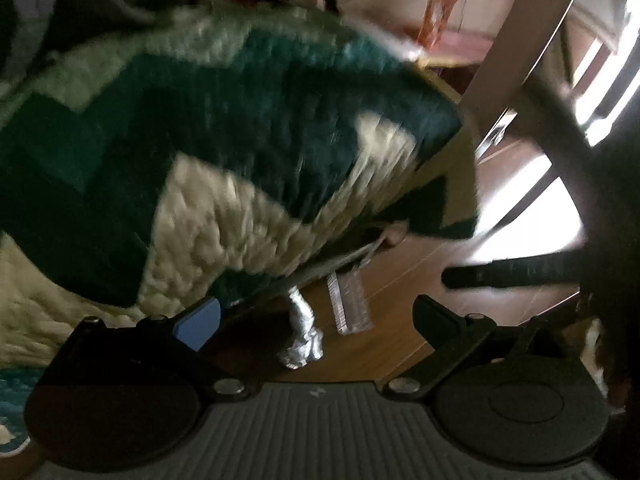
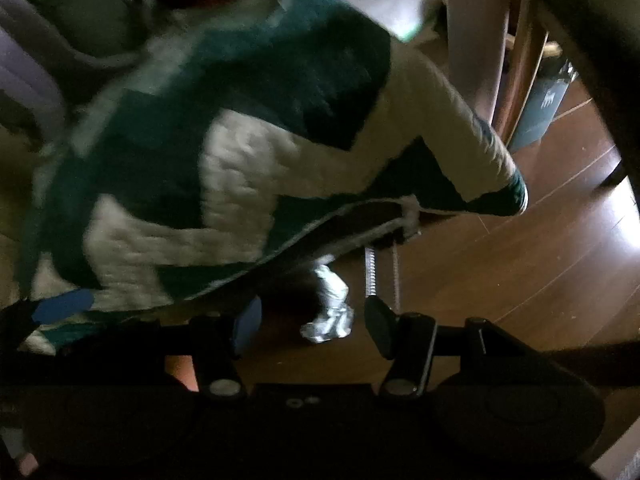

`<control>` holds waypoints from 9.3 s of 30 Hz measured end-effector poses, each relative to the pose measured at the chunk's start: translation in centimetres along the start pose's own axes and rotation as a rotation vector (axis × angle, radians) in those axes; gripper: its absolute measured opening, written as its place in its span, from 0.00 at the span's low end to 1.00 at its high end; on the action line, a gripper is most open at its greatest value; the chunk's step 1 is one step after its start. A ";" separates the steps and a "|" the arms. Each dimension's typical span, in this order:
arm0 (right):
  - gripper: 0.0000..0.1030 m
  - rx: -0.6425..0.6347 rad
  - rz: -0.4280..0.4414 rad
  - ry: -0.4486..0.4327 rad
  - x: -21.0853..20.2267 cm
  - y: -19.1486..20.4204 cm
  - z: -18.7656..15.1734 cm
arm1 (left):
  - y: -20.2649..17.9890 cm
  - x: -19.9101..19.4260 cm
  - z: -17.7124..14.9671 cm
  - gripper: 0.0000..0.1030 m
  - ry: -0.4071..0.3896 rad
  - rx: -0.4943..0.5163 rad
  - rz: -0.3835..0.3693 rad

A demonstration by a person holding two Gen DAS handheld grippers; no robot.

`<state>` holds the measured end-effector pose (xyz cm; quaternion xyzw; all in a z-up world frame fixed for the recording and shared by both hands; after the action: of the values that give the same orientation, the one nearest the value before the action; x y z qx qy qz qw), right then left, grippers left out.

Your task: Collect trash

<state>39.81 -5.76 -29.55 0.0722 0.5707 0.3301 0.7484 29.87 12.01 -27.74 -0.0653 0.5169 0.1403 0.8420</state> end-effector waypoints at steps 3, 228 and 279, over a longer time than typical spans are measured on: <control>0.55 0.018 -0.021 0.030 3.6 -2.0 0.6 | -0.4 4.2 -1.6 1.00 0.041 0.014 0.025; 0.54 -0.187 -0.414 -0.490 -51.8 -7.0 5.3 | -40.7 -36.2 20.6 0.80 -0.402 0.481 -0.316; 0.56 -0.241 -0.258 -0.871 -56.2 4.1 -10.3 | -28.5 -44.5 6.6 0.99 -0.666 0.345 -0.370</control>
<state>21.46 -37.77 14.29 0.0448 0.1655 0.2372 0.9562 25.19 -20.92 13.85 0.0340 0.2119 -0.0887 0.9727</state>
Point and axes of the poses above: each gripper's, at about its wrist camera, not at the fingertips, and x roughly the way its jaws point, y to its left, z to its top, the point moved 5 cm from there along x, roughly the way its jaws point, and after that the axes turned 12 degrees about z, right-handed, at the moved point
